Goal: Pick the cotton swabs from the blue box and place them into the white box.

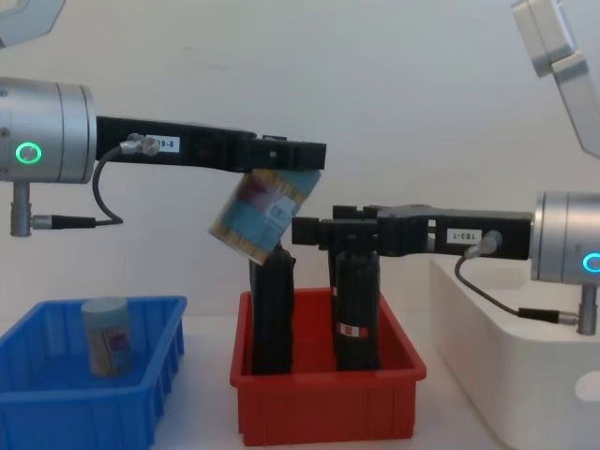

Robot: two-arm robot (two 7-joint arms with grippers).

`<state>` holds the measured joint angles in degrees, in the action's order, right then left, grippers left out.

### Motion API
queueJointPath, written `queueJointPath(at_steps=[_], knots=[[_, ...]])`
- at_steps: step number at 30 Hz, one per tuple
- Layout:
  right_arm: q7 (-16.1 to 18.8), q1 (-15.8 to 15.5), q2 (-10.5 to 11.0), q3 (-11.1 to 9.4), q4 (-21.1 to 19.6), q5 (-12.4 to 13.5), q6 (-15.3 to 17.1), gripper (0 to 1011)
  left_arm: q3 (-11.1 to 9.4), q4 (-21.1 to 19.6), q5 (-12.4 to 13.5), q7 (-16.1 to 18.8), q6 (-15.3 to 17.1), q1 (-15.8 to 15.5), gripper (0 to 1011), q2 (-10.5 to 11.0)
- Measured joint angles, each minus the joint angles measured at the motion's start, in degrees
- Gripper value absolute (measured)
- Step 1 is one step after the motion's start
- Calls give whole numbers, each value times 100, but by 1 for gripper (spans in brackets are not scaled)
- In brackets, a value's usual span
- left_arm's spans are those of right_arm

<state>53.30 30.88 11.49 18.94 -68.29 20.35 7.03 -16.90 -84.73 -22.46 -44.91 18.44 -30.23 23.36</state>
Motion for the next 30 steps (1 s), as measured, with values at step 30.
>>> queueJointPath(at_steps=[30], knots=[[-261, 106, -194, 283, 78, 302, 156, 1002, 0, 0, 0, 0, 0, 0, 659, 0]])
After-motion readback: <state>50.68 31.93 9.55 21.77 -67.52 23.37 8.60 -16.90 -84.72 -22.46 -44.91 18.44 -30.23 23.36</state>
